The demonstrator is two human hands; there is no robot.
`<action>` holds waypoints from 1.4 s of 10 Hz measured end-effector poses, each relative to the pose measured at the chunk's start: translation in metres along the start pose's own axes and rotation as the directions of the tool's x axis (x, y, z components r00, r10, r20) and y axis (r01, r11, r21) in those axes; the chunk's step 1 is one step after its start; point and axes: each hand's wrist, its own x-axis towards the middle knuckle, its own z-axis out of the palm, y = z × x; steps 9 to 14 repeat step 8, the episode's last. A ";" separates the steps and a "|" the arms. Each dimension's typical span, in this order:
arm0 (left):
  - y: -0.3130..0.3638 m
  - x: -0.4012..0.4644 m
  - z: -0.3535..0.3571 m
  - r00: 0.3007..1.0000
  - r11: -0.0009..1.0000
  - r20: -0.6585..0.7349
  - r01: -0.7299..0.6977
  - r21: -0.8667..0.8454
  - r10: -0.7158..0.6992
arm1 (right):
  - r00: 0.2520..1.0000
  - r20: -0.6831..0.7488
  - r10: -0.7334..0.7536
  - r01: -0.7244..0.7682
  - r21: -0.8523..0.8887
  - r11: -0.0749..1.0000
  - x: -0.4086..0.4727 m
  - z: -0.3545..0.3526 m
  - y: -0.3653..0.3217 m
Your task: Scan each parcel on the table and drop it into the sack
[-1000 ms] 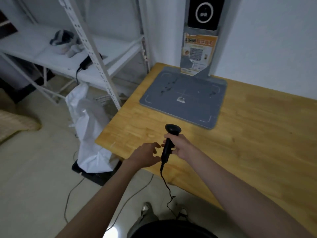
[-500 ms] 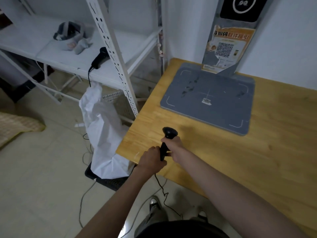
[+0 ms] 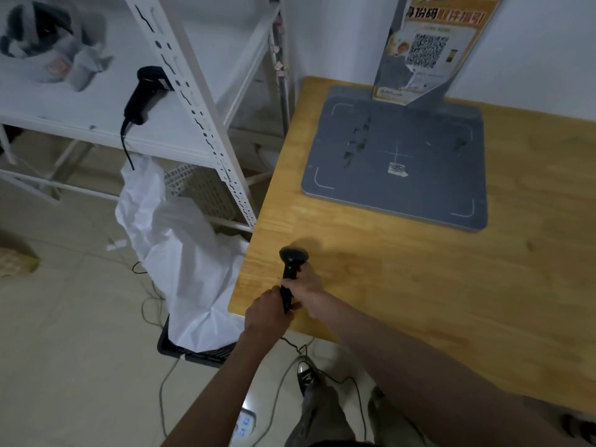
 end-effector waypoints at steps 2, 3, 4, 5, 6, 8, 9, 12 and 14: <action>-0.020 0.016 0.009 1.000 1.000 0.000 -0.007 -0.017 0.007 | 0.999 -0.041 -0.022 0.019 -0.079 0.997 0.017 0.014 0.003; -0.023 0.019 0.012 1.000 0.999 -0.007 -0.009 -0.034 0.009 | 0.998 -0.036 -0.055 0.051 -0.115 0.992 0.020 0.017 0.003; -0.024 0.021 0.012 1.000 0.999 -0.006 -0.007 -0.032 0.007 | 0.998 -0.009 -0.060 0.058 -0.120 0.991 0.019 0.015 0.002; -0.023 0.021 0.010 1.000 1.000 -0.007 0.000 0.018 0.000 | 0.999 0.012 -0.045 0.046 -0.151 0.987 0.018 0.010 0.004; -0.017 0.017 0.001 1.000 0.997 0.001 0.018 0.080 -0.018 | 0.998 0.056 -0.032 0.041 -0.170 0.985 0.010 -0.001 0.007; 0.019 0.003 -0.011 0.995 0.979 -0.077 0.083 0.186 -0.069 | 0.995 0.077 -0.063 0.078 -0.201 0.976 -0.009 -0.047 0.013; 0.019 0.003 -0.011 0.995 0.979 -0.077 0.083 0.186 -0.069 | 0.995 0.077 -0.063 0.078 -0.201 0.976 -0.009 -0.047 0.013; 0.019 0.003 -0.011 0.995 0.979 -0.077 0.083 0.186 -0.069 | 0.995 0.077 -0.063 0.078 -0.201 0.976 -0.009 -0.047 0.013; 0.019 0.003 -0.011 0.995 0.979 -0.077 0.083 0.186 -0.069 | 0.995 0.077 -0.063 0.078 -0.201 0.976 -0.009 -0.047 0.013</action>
